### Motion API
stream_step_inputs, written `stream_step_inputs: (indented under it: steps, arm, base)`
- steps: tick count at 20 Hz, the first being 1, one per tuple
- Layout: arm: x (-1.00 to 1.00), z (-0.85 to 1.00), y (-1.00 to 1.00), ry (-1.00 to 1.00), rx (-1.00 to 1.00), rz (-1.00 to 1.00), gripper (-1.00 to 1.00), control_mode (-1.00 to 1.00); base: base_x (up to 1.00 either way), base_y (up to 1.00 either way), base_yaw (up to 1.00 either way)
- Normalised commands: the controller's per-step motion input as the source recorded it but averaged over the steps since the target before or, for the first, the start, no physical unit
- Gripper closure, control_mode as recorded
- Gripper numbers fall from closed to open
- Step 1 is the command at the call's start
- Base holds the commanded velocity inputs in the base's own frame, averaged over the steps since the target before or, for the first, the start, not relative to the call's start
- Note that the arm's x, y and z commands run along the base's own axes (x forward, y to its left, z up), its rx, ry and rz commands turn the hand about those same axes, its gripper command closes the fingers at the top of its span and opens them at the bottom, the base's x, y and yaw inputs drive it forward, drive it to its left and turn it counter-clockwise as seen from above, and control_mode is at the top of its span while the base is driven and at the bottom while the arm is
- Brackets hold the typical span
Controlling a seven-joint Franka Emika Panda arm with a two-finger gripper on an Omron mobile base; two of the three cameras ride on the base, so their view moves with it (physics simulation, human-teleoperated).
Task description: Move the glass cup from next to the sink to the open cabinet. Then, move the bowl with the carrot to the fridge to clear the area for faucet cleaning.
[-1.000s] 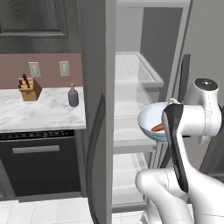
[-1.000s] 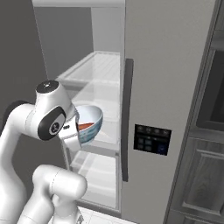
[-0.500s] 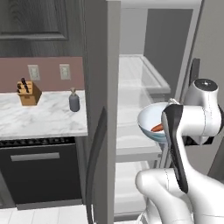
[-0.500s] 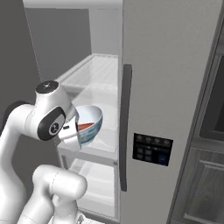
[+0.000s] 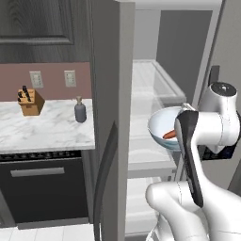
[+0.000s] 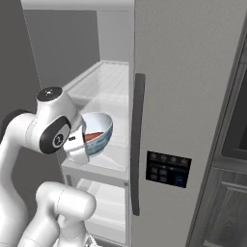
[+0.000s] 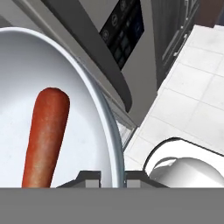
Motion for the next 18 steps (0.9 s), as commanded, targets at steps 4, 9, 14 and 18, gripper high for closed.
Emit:
stream_step_inputs:
  steps: [4, 9, 14, 18]
  arm:
    - [-0.12, 1.0, 0.06, -0.31, 0.0, 0.02, 1.0, -1.0]
    - [-0.05, 0.76, 0.13, -0.36, 0.06, 0.0, 1.0, -1.0]
    - [0.17, 0.27, 0.26, -0.11, 0.17, 0.0, 1.0, -1.0]
    - [0.57, 0.0, 0.92, 0.0, 0.02, 0.0, 1.0, -1.0]
  base:
    - [0.0, 0.0, 0.0]
    - [0.0, 0.0, 0.0]
    - [0.0, 0.0, 0.0]
    - [0.0, 0.0, 0.0]
